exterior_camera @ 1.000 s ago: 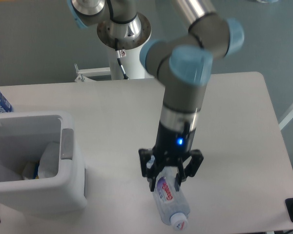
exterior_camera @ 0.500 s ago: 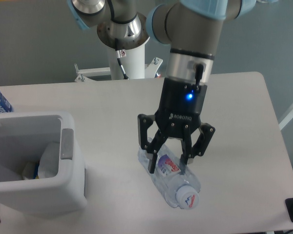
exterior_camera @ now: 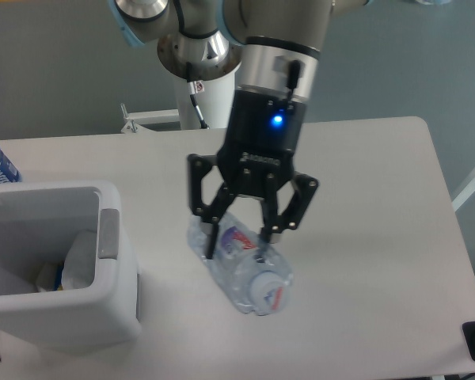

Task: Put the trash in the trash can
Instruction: 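Carry the water bottle over the white bin, then open the gripper to drop the bottle into the bin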

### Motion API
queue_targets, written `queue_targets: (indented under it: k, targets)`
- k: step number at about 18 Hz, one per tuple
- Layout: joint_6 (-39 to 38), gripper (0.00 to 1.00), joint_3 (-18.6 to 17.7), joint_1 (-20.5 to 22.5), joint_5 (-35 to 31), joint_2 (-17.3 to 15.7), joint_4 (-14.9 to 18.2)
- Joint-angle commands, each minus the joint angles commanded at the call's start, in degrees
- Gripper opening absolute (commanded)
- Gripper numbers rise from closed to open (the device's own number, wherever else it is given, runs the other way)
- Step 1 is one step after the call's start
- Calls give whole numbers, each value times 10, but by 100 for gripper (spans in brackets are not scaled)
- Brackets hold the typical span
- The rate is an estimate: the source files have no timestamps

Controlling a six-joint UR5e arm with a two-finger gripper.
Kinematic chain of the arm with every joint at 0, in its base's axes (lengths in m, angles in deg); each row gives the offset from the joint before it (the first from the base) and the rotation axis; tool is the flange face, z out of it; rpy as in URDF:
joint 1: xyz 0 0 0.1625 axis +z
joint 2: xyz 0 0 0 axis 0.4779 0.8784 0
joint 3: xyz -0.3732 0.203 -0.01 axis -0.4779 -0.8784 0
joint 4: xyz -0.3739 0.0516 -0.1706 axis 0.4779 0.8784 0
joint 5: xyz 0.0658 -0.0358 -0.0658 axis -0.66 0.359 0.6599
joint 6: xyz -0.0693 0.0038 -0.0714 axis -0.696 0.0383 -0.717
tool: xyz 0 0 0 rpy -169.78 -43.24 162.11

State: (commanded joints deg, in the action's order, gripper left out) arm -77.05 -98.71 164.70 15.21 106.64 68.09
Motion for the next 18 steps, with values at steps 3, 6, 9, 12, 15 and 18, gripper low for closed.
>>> queue_targets:
  k: [3, 6, 9, 12, 15, 18]
  targets:
    - [2, 60, -6, -29, 0, -2, 0]
    - [6, 61, -10, -63, 0, 1, 0]
    - [6, 60, -22, -93, -1, 1, -1]
    - [7, 60, -41, -120, -1, 4, -1]
    - [23, 61, -74, -145, 0, -1, -1]
    - [18, 61, -90, -152, -1, -6, -1]
